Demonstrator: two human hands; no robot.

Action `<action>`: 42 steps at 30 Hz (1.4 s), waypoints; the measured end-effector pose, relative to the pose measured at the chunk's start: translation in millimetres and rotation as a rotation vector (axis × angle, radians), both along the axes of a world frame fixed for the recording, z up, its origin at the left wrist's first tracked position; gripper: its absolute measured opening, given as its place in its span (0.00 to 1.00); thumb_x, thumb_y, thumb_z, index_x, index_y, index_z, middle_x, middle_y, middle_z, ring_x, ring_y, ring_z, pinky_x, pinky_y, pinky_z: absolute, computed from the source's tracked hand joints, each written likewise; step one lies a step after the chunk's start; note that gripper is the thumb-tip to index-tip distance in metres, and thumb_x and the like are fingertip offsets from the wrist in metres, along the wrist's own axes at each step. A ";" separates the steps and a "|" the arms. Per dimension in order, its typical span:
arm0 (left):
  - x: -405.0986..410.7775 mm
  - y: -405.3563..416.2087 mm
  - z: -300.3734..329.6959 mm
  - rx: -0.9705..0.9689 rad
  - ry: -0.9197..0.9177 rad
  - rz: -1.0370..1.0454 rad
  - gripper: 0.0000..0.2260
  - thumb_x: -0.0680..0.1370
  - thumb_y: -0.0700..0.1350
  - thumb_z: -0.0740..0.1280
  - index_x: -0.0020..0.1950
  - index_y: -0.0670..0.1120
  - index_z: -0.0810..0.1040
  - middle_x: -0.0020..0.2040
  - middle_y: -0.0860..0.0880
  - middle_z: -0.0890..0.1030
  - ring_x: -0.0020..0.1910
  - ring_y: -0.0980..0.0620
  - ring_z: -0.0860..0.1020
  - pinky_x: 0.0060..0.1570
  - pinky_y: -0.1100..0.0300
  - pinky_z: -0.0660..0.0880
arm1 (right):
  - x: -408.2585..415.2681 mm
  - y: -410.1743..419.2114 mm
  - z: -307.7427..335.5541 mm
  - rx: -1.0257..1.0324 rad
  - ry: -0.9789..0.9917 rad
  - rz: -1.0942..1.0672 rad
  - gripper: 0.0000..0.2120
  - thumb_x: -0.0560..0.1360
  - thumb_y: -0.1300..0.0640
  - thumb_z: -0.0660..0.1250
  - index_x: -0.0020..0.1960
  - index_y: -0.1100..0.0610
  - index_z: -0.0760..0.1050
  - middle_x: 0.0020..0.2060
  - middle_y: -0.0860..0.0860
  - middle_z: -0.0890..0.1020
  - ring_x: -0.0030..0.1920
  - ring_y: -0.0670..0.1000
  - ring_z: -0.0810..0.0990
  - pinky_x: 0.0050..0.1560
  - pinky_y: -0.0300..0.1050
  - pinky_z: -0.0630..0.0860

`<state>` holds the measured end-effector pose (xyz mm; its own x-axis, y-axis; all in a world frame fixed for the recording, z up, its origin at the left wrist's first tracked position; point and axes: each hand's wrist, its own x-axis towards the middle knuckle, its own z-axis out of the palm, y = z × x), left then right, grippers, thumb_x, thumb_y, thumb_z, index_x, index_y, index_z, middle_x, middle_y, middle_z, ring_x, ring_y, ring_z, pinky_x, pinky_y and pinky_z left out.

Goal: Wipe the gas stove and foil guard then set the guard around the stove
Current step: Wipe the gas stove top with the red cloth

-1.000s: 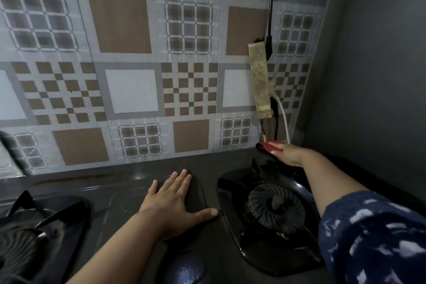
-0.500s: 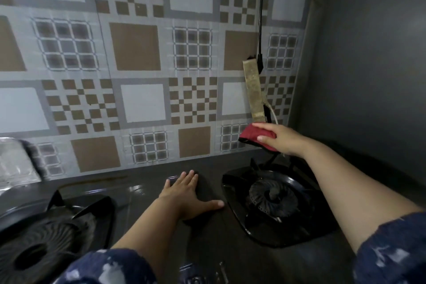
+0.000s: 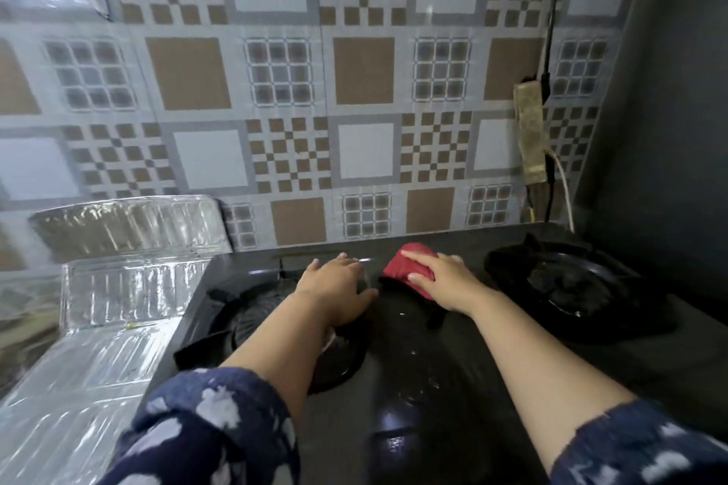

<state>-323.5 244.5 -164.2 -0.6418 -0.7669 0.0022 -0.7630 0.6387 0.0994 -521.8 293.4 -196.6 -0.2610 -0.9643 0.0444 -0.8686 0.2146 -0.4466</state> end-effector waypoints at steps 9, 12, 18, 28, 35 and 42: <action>86.4 -31.4 8.1 0.038 0.001 0.154 0.30 0.80 0.60 0.56 0.78 0.47 0.55 0.79 0.49 0.55 0.78 0.51 0.51 0.75 0.45 0.48 | 41.8 -28.2 -1.8 0.266 0.218 0.035 0.22 0.78 0.35 0.46 0.71 0.29 0.51 0.78 0.47 0.44 0.77 0.58 0.40 0.73 0.65 0.38; 101.5 -47.4 1.9 0.083 0.019 0.231 0.32 0.79 0.62 0.56 0.77 0.47 0.55 0.79 0.49 0.55 0.78 0.50 0.52 0.75 0.45 0.50 | 41.9 -53.2 -2.1 0.253 0.247 0.080 0.21 0.78 0.34 0.47 0.71 0.29 0.52 0.78 0.47 0.44 0.77 0.58 0.40 0.73 0.65 0.38; 125.1 -79.0 0.9 0.133 0.069 0.365 0.35 0.76 0.64 0.59 0.77 0.47 0.57 0.78 0.48 0.57 0.76 0.47 0.59 0.74 0.47 0.57 | 45.2 -110.2 2.6 0.268 0.252 0.252 0.22 0.76 0.33 0.49 0.70 0.27 0.52 0.78 0.46 0.44 0.77 0.56 0.39 0.71 0.68 0.35; 145.8 -89.2 -9.1 0.331 0.144 0.548 0.34 0.72 0.63 0.67 0.72 0.46 0.67 0.72 0.46 0.68 0.69 0.45 0.69 0.66 0.58 0.65 | 83.3 -183.3 10.1 0.333 0.161 0.594 0.24 0.73 0.32 0.57 0.67 0.25 0.54 0.74 0.52 0.58 0.74 0.60 0.57 0.73 0.63 0.53; 153.4 -92.0 -16.7 0.370 0.284 0.625 0.41 0.58 0.70 0.73 0.65 0.49 0.74 0.60 0.50 0.79 0.59 0.49 0.77 0.62 0.53 0.73 | 147.7 -222.9 10.5 0.372 0.194 0.760 0.26 0.74 0.34 0.59 0.69 0.27 0.53 0.70 0.54 0.61 0.72 0.60 0.61 0.74 0.57 0.56; 155.7 -93.6 -23.5 0.380 0.339 0.621 0.46 0.55 0.70 0.73 0.67 0.51 0.70 0.62 0.50 0.78 0.61 0.50 0.76 0.63 0.53 0.73 | 199.4 -242.2 20.7 0.367 0.201 0.880 0.31 0.75 0.38 0.61 0.74 0.37 0.54 0.74 0.50 0.60 0.73 0.56 0.62 0.72 0.50 0.57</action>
<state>-167.8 151.0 -187.8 -0.1083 -0.9712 -0.2122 -0.8571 -0.0169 0.5149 -322.5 51.3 -175.8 0.5388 -0.7740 -0.3325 -0.8378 -0.4512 -0.3073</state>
